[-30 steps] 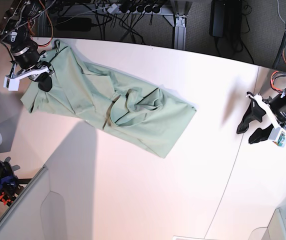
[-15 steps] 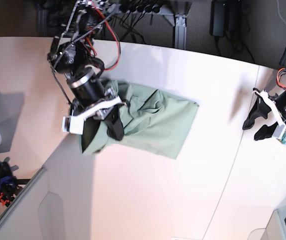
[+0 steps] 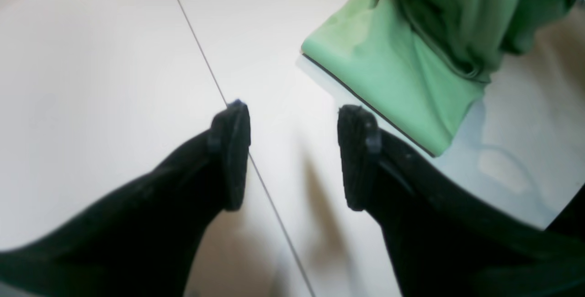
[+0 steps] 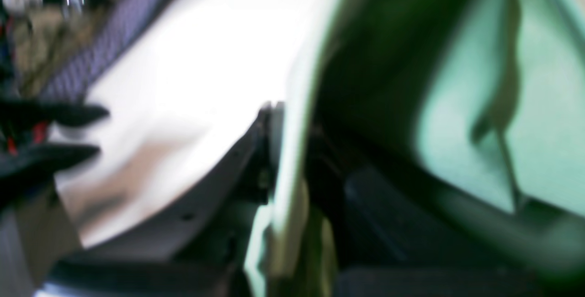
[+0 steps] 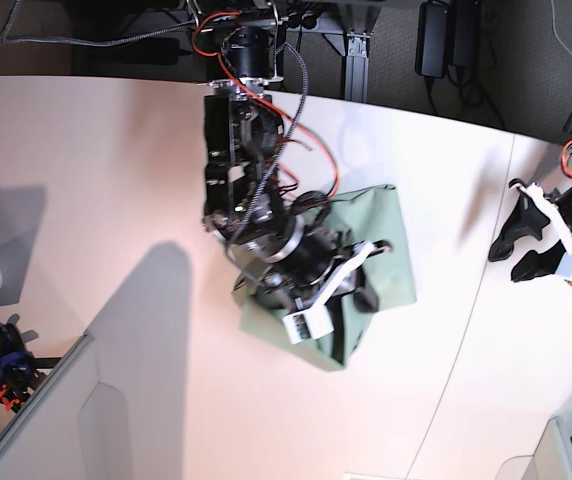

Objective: Fold the T-shirt properly
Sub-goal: 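Fold the collar end over onto the bundle with the right gripper, then grasp the bundle sides with both grippers and fold them inward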

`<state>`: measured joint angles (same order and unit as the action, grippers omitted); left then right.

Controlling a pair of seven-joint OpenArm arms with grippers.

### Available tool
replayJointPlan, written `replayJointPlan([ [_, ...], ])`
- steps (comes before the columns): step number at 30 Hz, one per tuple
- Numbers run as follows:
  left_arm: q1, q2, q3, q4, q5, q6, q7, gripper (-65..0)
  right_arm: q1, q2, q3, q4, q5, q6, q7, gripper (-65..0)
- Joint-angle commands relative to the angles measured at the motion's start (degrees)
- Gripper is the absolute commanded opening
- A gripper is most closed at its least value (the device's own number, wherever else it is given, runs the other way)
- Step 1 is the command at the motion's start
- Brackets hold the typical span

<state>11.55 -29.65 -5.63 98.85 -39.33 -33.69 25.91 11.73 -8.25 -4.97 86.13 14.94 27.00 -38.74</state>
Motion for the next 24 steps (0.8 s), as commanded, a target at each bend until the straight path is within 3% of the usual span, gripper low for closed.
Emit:
replayJointPlan([
  [1,-0.7,-0.8,-0.4,1.0,-1.2,-0.5,-1.2,-31.3,1.1,-0.3,-1.9,-0.1,0.3,0.3,1.4,-51.5],
  [3,-0.7,-0.8,-0.4,1.0,-1.2,-0.5,-1.2,-31.3,0.9,-0.3,-5.4,-2.0,-1.3,0.3,1.4,-41.4],
  [5,-0.7,-0.8,-0.4,1.0,-1.2,-0.5,-1.2,-31.3,0.2,-0.3,-8.9,-2.2,-2.3,0.3,1.2,-38.3],
  [11,-0.7,-0.8,-0.4,1.0,-1.1,-0.5,-1.0,-31.3,0.0,-0.4,-17.0,-1.4,-6.4,0.3,1.7,-38.3],
  [16,-0.7,-0.8,-0.5,1.0,-1.2,-0.7,-0.7,-31.6,0.0,-0.4,-17.9,2.6,-9.8,0.2,1.7,-38.3],
  [18,-0.7,-0.8,-0.5,1.4,-1.2,-5.1,-0.8,-35.9,0.0,-0.4,-16.4,5.6,-12.5,0.2,1.8,-38.4],
  [20,-0.7,-0.8,-0.4,2.5,-3.2,-6.3,-0.8,-48.5,0.1,-0.4,-13.4,8.7,-14.7,0.2,3.0,-42.6],
  [22,-0.7,-0.8,-0.2,4.6,-7.2,-6.3,-1.4,-60.7,0.9,-0.3,-9.2,10.2,-14.8,0.2,3.3,-58.7],
  [23,-0.8,-0.6,0.0,5.9,-7.6,-6.3,-2.6,-64.7,1.7,-0.3,-6.8,10.2,-14.8,0.2,3.8,-65.0],
  [24,-0.7,-0.4,0.3,6.9,-7.4,-6.3,-4.2,-65.0,2.4,-0.3,-4.3,10.0,-14.8,0.2,4.4,-65.0],
])
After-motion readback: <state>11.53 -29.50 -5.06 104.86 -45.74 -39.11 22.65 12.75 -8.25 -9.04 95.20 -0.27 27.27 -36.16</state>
